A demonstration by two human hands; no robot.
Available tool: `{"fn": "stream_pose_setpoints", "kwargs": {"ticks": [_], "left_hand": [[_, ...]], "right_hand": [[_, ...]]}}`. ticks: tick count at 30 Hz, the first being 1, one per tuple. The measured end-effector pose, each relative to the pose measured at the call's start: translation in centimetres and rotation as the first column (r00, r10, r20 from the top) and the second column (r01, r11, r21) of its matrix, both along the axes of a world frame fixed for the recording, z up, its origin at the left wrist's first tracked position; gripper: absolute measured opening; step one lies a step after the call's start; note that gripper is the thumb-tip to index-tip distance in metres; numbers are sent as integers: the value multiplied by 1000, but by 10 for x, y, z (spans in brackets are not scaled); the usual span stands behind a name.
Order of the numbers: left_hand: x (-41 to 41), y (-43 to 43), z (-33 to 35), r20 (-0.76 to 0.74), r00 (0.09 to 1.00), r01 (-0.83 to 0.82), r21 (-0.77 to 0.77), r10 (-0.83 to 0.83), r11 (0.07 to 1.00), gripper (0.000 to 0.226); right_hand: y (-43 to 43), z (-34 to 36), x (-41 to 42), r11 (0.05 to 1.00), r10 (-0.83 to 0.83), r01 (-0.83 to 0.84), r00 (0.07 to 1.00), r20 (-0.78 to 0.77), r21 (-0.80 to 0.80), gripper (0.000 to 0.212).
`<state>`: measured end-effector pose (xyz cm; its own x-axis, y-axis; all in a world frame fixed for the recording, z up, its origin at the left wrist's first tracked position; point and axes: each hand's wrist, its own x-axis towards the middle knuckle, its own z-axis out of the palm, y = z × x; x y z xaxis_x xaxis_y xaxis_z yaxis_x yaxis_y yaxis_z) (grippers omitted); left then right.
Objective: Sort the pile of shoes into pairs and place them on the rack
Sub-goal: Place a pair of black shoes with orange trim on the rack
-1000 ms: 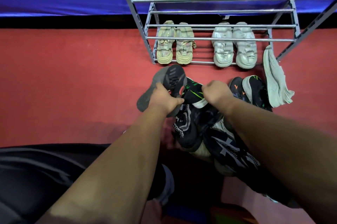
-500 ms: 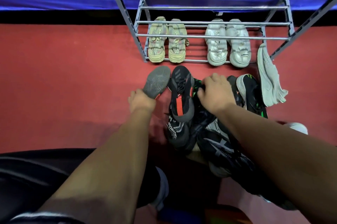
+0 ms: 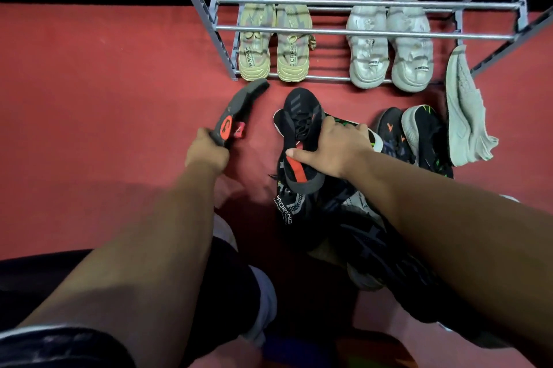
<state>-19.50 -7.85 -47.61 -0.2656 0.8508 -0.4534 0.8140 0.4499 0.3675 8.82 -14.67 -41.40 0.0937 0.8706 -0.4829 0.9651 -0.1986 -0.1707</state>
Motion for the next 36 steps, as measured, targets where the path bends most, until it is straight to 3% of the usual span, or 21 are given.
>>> {"fn": "stream_pose_setpoints", "kwargs": {"ticks": [4, 7, 9, 14, 18, 20, 25, 32, 36], "left_hand": [[-4, -2, 7, 332, 897, -252, -157, 291, 955, 19], [-6, -12, -2, 247, 890, -314, -273, 382, 909, 23], [-8, -17, -7, 125, 909, -374, -170, 397, 912, 35], [15, -30, 2, 226, 936, -247, -128, 271, 960, 34], [20, -33, 7, 187, 965, -138, -233, 184, 963, 82], [20, -37, 8, 115, 990, -50, -265, 83, 963, 93], [23, -49, 5, -13, 998, 63, -218, -68, 974, 90], [26, -50, -1, 50, 999, -11, -186, 21, 982, 85], [25, -43, 4, 80, 997, 2, -245, 18, 970, 82]], "right_hand": [[7, -1, -5, 1000, 11, -11, 999, 42, -4, 106], [11, -3, -3, 1000, 2, -1, 1000, 29, -5, 82], [11, -5, 0, 1000, 0, 0, 1000, 24, 4, 68], [10, -8, 4, 1000, -23, 23, 998, -51, 0, 46], [6, -8, 8, 996, -86, 89, 990, -114, 17, 46], [1, -6, 8, 991, -109, 119, 983, -150, 60, 43], [-5, 1, 0, 966, -170, 214, 949, -267, 143, 35], [1, 18, -1, 842, -321, 479, 814, -484, 248, 20], [13, 27, 7, 824, -249, 419, 872, -421, 381, 20]]}}
